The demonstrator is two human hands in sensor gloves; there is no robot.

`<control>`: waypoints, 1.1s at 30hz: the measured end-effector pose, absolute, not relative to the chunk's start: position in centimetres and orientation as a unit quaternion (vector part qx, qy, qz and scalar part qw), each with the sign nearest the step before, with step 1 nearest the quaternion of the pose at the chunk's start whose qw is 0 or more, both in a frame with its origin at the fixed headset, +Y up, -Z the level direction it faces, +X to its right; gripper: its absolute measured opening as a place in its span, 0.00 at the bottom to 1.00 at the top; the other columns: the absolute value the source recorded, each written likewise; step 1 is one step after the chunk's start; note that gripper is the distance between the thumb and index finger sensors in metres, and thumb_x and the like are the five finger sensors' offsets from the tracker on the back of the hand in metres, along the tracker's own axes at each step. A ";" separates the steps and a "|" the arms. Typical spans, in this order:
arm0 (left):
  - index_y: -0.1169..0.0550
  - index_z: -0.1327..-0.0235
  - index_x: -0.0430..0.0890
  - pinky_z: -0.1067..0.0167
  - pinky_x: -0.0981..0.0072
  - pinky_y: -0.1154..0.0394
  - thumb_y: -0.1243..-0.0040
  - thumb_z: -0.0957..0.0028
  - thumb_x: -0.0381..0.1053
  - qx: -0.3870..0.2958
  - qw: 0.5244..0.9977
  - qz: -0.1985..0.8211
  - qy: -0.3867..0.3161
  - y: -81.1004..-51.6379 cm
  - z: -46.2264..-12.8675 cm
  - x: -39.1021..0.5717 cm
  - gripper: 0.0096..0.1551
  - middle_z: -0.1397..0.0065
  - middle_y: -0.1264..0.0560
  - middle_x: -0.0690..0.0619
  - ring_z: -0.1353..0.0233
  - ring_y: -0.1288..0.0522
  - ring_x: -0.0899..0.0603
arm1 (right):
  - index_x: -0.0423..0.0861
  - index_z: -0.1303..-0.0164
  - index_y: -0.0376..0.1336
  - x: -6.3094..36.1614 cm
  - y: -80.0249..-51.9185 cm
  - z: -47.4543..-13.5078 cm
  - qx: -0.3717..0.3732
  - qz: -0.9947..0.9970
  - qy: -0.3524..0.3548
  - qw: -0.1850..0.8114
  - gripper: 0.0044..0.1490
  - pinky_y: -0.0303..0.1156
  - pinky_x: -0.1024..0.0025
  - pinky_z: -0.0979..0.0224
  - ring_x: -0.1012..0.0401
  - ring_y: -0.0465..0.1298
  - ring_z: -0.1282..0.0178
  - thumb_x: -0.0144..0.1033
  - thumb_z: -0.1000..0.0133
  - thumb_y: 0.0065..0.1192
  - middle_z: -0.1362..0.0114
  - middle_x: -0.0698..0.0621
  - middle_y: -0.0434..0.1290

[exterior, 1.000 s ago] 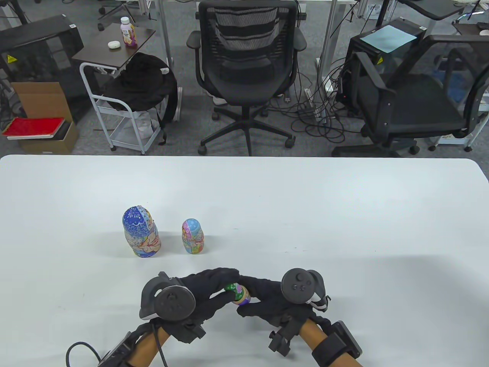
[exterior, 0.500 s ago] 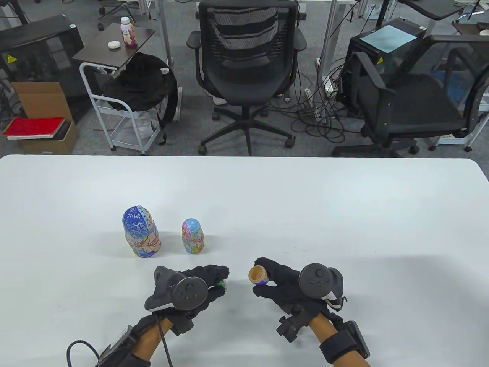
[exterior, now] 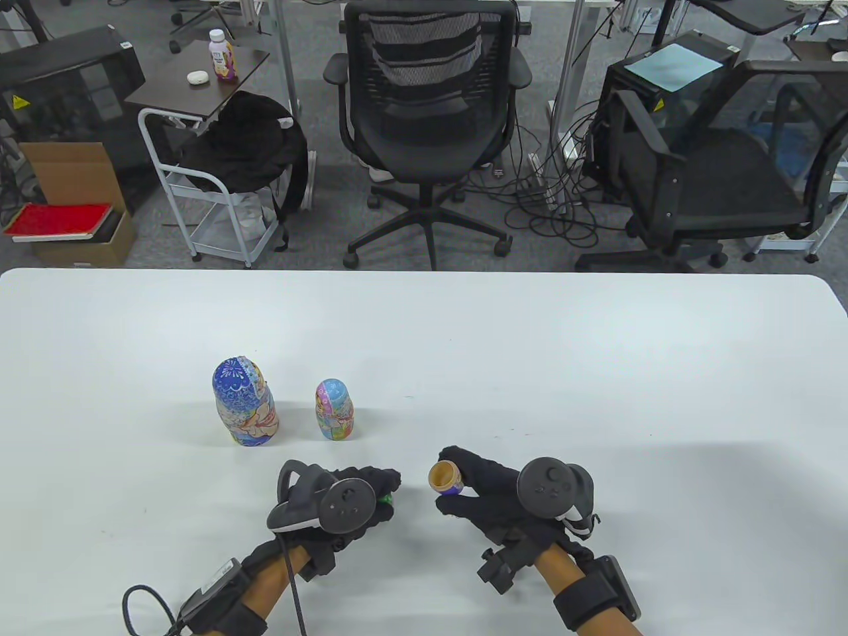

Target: Separate nested Russian dolls into individual dolls

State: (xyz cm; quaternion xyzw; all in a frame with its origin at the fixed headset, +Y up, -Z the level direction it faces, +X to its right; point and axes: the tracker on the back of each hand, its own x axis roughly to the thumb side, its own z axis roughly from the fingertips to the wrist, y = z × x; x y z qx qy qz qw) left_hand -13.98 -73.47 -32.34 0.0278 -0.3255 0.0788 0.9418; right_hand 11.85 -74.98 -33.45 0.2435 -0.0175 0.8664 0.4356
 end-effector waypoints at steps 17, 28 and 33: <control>0.24 0.31 0.47 0.43 0.58 0.16 0.30 0.53 0.66 0.070 0.951 0.031 -0.298 -70.0 -31.8 -17.3 0.40 0.32 0.19 0.45 0.40 0.15 0.40 | 0.42 0.27 0.63 11.7 -75.0 -33.4 0.245 0.867 -0.015 0.435 0.49 0.75 0.53 0.30 0.48 0.81 0.35 0.51 0.56 0.76 0.35 0.42 0.81; 0.24 0.31 0.49 0.43 0.59 0.16 0.29 0.58 0.68 -0.032 0.972 -0.052 -0.227 -72.4 -32.5 -20.5 0.43 0.32 0.20 0.45 0.39 0.15 0.40 | 0.41 0.27 0.63 11.6 -75.0 -33.3 0.248 0.869 -0.009 0.428 0.49 0.75 0.53 0.30 0.48 0.80 0.35 0.51 0.56 0.76 0.35 0.42 0.81; 0.24 0.32 0.47 0.46 0.62 0.15 0.27 0.55 0.64 -0.038 0.975 -0.034 -0.218 -73.2 -33.1 -20.9 0.40 0.36 0.17 0.48 0.43 0.13 0.43 | 0.40 0.27 0.63 11.6 -75.0 -33.3 0.249 0.868 -0.011 0.430 0.49 0.75 0.53 0.30 0.48 0.81 0.35 0.50 0.56 0.76 0.36 0.42 0.81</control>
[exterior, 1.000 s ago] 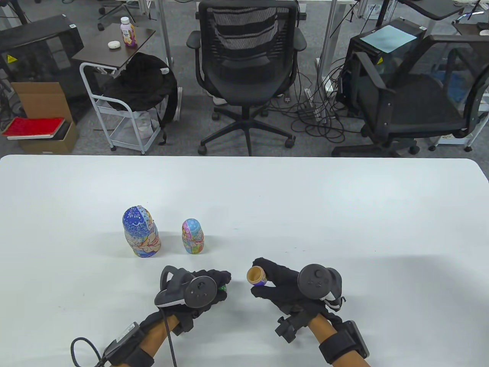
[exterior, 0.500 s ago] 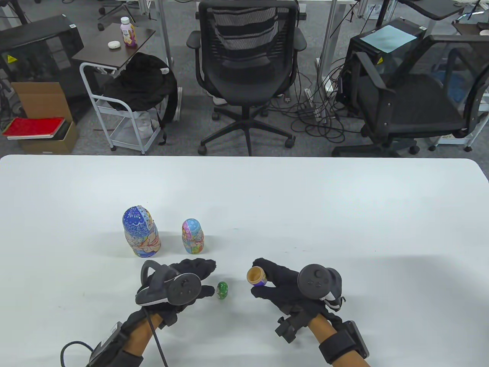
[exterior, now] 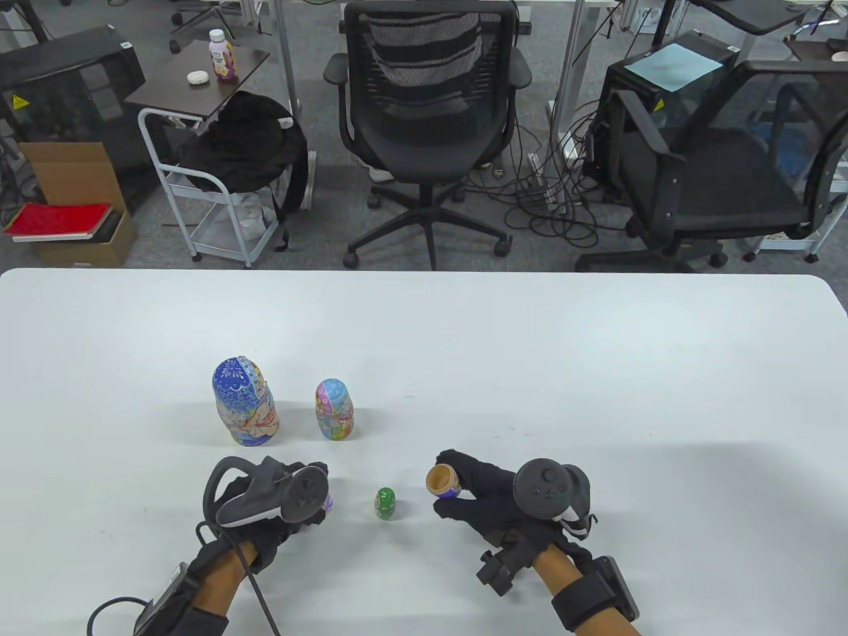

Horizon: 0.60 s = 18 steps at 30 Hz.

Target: Separate nested Russian dolls into individual dolls

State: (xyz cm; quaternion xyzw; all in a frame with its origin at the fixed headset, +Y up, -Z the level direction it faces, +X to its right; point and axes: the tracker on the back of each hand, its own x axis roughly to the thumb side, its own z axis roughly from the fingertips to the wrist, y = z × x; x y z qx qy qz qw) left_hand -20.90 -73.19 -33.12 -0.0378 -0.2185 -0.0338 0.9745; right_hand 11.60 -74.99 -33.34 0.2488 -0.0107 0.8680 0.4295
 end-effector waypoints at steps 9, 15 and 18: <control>0.24 0.33 0.45 0.47 0.62 0.14 0.28 0.53 0.63 0.027 0.971 0.021 -0.236 -70.1 -32.4 -20.0 0.39 0.37 0.17 0.47 0.44 0.13 0.43 | 0.40 0.27 0.62 11.1 -75.0 -33.2 0.258 0.865 -0.003 0.429 0.50 0.75 0.53 0.30 0.48 0.80 0.34 0.50 0.57 0.77 0.35 0.42 0.81; 0.24 0.33 0.44 0.47 0.61 0.15 0.28 0.52 0.63 0.061 0.948 0.136 -0.281 -67.5 -31.4 -18.3 0.39 0.37 0.17 0.45 0.44 0.13 0.42 | 0.40 0.27 0.63 10.1 -75.1 -32.7 0.276 0.865 0.003 0.419 0.50 0.75 0.53 0.30 0.48 0.81 0.35 0.50 0.57 0.77 0.36 0.42 0.81; 0.24 0.33 0.44 0.47 0.62 0.15 0.28 0.52 0.63 0.073 0.940 0.145 -0.301 -66.8 -31.0 -17.2 0.39 0.37 0.17 0.46 0.44 0.13 0.42 | 0.40 0.27 0.63 9.7 -75.1 -32.4 0.285 0.864 0.007 0.414 0.50 0.75 0.53 0.30 0.49 0.81 0.35 0.50 0.57 0.77 0.36 0.42 0.81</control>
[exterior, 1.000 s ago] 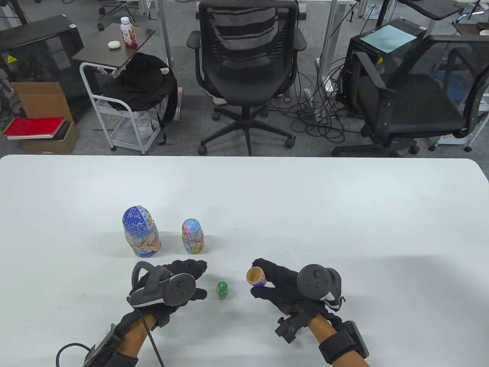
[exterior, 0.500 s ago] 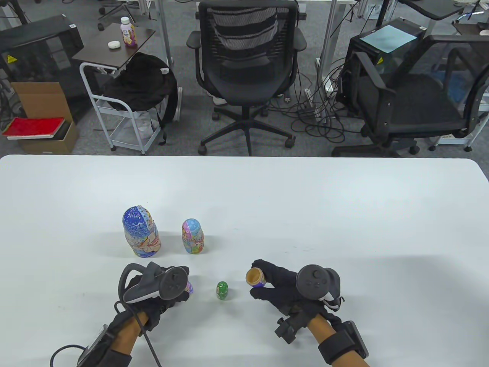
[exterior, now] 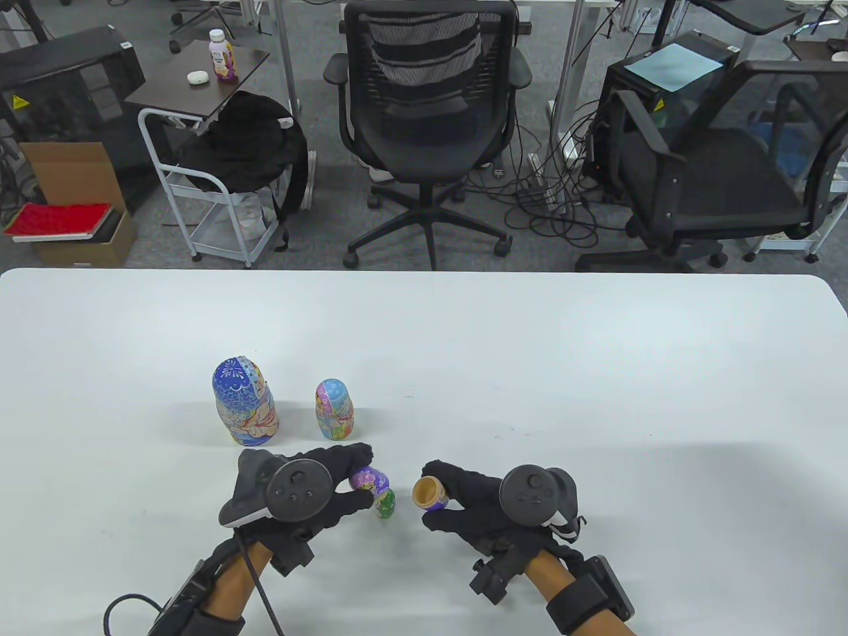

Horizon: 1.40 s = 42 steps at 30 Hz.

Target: Separate nested Russian dolls into individual dolls

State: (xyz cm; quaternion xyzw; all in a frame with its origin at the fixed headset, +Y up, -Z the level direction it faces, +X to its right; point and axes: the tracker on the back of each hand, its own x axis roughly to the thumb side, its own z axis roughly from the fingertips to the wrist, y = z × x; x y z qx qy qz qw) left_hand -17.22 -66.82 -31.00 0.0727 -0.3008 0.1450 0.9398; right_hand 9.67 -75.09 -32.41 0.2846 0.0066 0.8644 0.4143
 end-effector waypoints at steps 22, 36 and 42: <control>0.24 0.32 0.43 0.46 0.61 0.15 0.28 0.51 0.62 0.054 0.917 0.197 -0.344 -65.8 -30.8 -13.0 0.39 0.36 0.18 0.45 0.43 0.14 0.41 | 0.38 0.28 0.63 9.4 -74.9 -32.2 0.296 0.860 0.010 0.417 0.50 0.76 0.54 0.31 0.49 0.82 0.36 0.49 0.56 0.76 0.37 0.42 0.82; 0.24 0.32 0.42 0.46 0.60 0.15 0.29 0.51 0.61 0.090 0.917 0.178 -0.346 -64.7 -30.1 -12.4 0.38 0.36 0.18 0.43 0.44 0.13 0.40 | 0.34 0.29 0.62 9.8 -74.2 -32.3 0.268 0.841 0.020 0.469 0.50 0.78 0.54 0.33 0.49 0.83 0.38 0.47 0.57 0.78 0.38 0.41 0.82; 0.24 0.31 0.42 0.46 0.60 0.15 0.29 0.50 0.61 0.061 0.928 0.146 -0.336 -62.3 -32.4 -11.3 0.38 0.36 0.18 0.44 0.43 0.14 0.41 | 0.35 0.23 0.57 11.3 -73.6 -32.9 0.251 0.849 0.020 0.464 0.54 0.74 0.51 0.29 0.45 0.79 0.33 0.49 0.54 0.75 0.32 0.38 0.78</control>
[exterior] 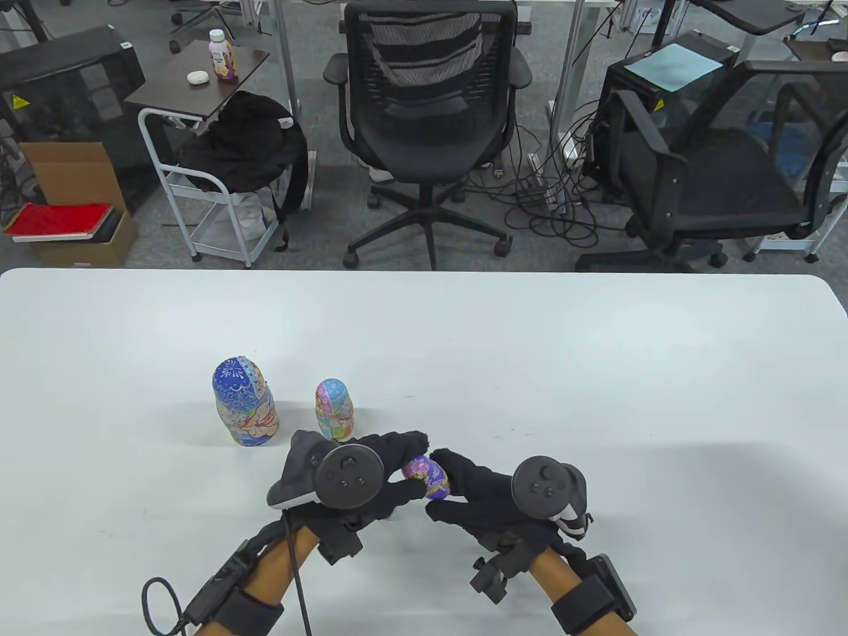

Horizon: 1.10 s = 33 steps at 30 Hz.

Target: Separate nested Russian dolls into individual dolls

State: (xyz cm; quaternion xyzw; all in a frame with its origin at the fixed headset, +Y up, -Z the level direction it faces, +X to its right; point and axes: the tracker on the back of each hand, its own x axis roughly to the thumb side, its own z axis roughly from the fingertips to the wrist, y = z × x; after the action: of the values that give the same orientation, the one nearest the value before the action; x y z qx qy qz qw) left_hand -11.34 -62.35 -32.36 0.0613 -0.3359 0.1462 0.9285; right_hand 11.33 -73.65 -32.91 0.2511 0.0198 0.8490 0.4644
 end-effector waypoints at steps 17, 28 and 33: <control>0.24 0.31 0.43 0.47 0.63 0.14 0.30 0.50 0.62 -0.004 0.980 -0.028 -0.195 -67.0 -41.9 -9.3 0.38 0.36 0.18 0.45 0.44 0.13 0.42 | 0.37 0.23 0.58 14.7 -73.9 -34.7 0.187 0.882 -0.012 0.432 0.50 0.72 0.49 0.28 0.44 0.78 0.32 0.48 0.51 0.73 0.31 0.37 0.77; 0.25 0.30 0.43 0.46 0.62 0.14 0.30 0.49 0.61 -0.029 0.981 -0.038 -0.189 -70.2 -44.1 -9.1 0.38 0.35 0.18 0.45 0.43 0.13 0.42 | 0.38 0.22 0.57 13.8 -74.2 -34.5 0.199 0.881 -0.001 0.429 0.50 0.72 0.49 0.28 0.44 0.77 0.31 0.48 0.51 0.73 0.30 0.37 0.77; 0.26 0.29 0.42 0.45 0.60 0.15 0.32 0.48 0.61 -0.041 0.981 -0.052 -0.184 -70.2 -44.3 -8.8 0.38 0.34 0.19 0.44 0.42 0.14 0.40 | 0.38 0.23 0.58 13.6 -74.3 -34.5 0.202 0.881 0.004 0.428 0.50 0.72 0.49 0.28 0.44 0.77 0.31 0.48 0.51 0.73 0.30 0.37 0.77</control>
State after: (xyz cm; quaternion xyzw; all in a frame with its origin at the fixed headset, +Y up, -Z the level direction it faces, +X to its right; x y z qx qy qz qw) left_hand -8.81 -70.16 -44.34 -0.0407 -0.1840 -0.0515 0.9807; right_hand 13.63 -74.28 -34.51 0.2016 0.0043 0.8812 0.4276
